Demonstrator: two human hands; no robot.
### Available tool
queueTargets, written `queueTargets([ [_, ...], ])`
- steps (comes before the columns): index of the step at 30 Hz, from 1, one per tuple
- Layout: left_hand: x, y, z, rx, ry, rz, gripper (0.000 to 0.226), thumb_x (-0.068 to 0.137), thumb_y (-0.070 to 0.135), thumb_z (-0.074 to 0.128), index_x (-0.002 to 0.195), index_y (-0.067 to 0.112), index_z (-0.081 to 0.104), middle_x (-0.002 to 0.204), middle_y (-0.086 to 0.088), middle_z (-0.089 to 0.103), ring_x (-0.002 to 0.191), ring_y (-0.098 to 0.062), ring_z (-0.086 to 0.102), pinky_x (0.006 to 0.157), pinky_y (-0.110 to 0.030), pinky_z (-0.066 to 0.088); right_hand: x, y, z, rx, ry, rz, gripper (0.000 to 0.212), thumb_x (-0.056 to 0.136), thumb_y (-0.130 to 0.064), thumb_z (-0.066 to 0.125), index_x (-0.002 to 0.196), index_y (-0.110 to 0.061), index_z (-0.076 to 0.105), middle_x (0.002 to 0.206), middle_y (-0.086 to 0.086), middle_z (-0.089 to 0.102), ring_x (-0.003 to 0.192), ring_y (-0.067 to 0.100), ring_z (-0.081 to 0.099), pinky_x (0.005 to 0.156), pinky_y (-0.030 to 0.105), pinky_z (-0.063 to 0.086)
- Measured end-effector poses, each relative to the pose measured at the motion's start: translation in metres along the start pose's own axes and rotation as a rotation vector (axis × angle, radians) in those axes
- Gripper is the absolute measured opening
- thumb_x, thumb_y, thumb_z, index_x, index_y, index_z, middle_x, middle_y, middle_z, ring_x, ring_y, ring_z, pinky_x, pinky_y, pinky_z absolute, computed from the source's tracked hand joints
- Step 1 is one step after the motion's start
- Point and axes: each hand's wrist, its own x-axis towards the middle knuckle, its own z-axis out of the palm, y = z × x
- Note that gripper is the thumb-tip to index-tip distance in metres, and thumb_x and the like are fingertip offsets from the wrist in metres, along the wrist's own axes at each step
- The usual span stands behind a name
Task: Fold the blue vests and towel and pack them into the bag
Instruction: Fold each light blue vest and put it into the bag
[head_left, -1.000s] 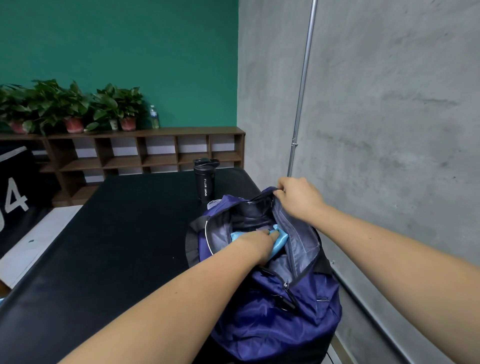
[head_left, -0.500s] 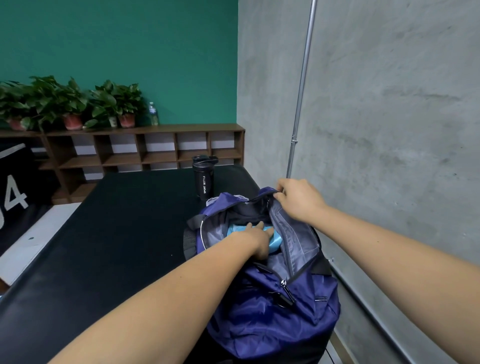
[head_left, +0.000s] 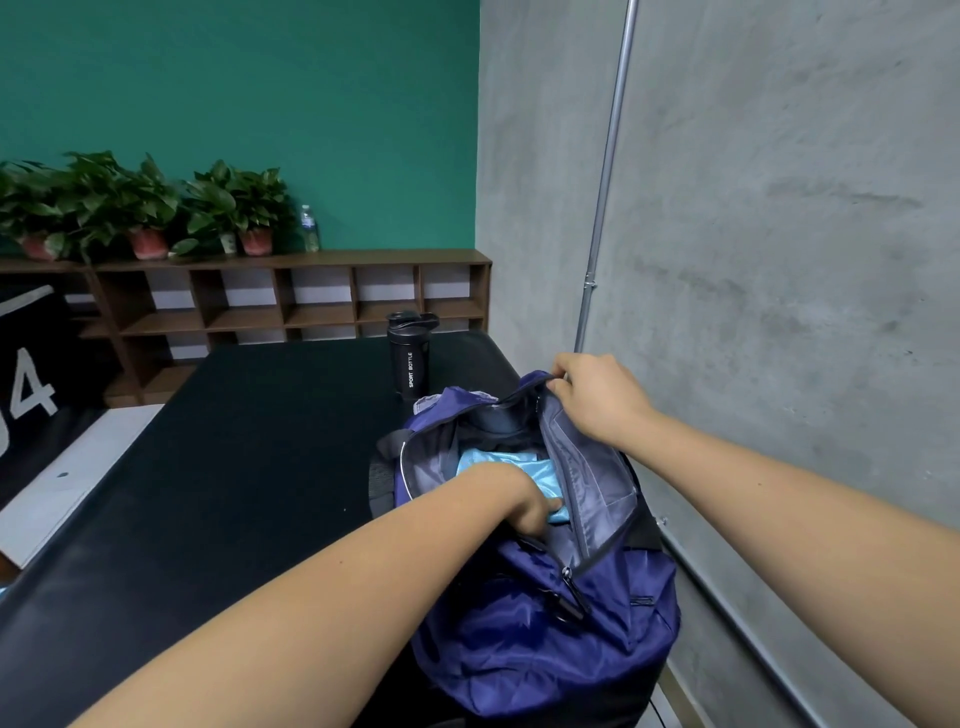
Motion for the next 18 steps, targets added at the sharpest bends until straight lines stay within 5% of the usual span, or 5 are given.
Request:
queueTargets([
  [9,0.011,-0.016,-0.005,-0.062,0.091,-0.130,0.082,0.107,0.032,0.048,0.167,0.046,-0.007,0.179,-0.008,-0.003,0.163,-0.038,0.012,0.128,-0.053,0.021,-0.005,0.003,-0.005,-0.006,-0.013,-0.006,0.012,0.102,-0.033,0.060,0.090,-0.031,0.059,0.096,0.003,0.072,0.091,0.033,0.065,0.077,0.044,0.057],
  [18,-0.075,-0.046,-0.015,-0.147,0.331,-0.055,0.063,0.108,0.040,0.046,0.167,0.042,0.024,0.171,-0.003,0.035,0.154,-0.030,0.036,0.123,-0.042,0.031,-0.019,-0.005,-0.002,0.073,-0.037,0.042,0.007,0.094,-0.033,0.061,0.099,-0.028,0.063,0.102,-0.001,0.071,0.096,0.029,0.067,0.084,0.045,0.058],
])
